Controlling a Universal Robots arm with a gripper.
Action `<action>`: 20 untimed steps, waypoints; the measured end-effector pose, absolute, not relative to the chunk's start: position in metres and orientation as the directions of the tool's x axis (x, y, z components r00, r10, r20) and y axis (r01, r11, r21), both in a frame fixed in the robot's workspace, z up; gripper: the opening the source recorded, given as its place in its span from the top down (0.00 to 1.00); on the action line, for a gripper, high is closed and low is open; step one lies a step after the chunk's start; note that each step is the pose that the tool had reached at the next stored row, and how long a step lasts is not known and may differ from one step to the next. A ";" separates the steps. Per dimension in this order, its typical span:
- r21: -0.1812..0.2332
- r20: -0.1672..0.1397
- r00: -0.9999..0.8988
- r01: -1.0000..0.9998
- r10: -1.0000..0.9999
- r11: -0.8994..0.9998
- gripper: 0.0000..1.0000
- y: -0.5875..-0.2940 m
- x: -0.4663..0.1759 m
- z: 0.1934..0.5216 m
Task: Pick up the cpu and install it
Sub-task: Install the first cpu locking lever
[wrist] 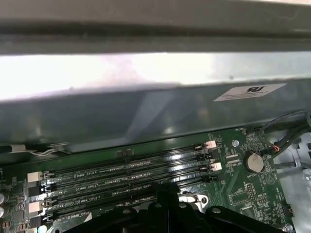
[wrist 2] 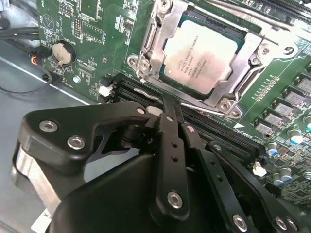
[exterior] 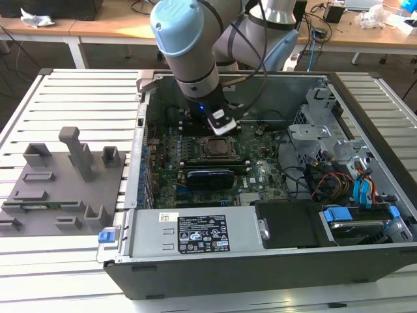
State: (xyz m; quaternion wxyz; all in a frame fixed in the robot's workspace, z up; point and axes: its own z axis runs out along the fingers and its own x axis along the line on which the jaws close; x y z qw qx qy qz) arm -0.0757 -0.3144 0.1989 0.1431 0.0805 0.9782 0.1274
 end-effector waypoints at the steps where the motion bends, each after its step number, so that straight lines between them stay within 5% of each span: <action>1: 0.272 -0.260 -0.946 0.123 0.196 0.954 0.89 -0.314 -0.076 0.199; 20: 0.272 -0.260 -0.926 0.201 0.273 0.941 0.89 -0.310 -0.079 0.193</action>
